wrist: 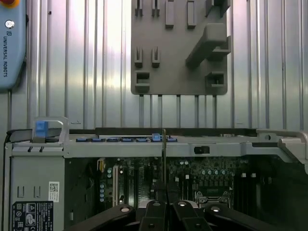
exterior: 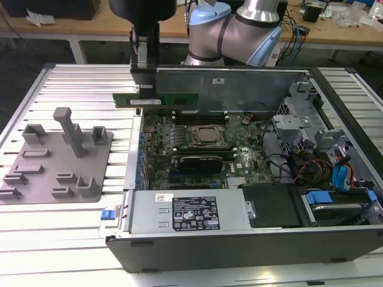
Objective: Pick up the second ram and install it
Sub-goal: 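Pick up the second ram and move it above second insertion slot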
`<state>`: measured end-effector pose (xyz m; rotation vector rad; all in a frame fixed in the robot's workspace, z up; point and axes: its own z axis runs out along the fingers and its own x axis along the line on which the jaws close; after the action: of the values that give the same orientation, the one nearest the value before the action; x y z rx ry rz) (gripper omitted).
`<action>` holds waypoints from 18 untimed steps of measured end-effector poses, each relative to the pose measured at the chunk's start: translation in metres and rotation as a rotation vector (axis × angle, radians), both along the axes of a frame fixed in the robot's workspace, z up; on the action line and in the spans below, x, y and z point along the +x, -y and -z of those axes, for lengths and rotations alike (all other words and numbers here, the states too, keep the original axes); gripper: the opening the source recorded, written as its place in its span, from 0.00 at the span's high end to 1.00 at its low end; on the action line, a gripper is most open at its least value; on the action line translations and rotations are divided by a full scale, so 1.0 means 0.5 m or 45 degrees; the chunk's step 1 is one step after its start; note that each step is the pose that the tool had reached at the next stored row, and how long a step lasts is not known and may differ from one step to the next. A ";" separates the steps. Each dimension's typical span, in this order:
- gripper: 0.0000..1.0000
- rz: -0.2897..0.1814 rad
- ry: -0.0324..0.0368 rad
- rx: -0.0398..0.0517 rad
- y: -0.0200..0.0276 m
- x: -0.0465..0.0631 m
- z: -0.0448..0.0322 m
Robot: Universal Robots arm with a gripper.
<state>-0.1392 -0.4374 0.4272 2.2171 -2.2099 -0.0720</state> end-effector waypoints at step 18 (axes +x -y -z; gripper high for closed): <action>0.91 0.000 0.0001 0.000 0.0000 0.181 0.012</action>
<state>-0.0485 -0.4375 0.4210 2.2173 -2.2100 -0.0720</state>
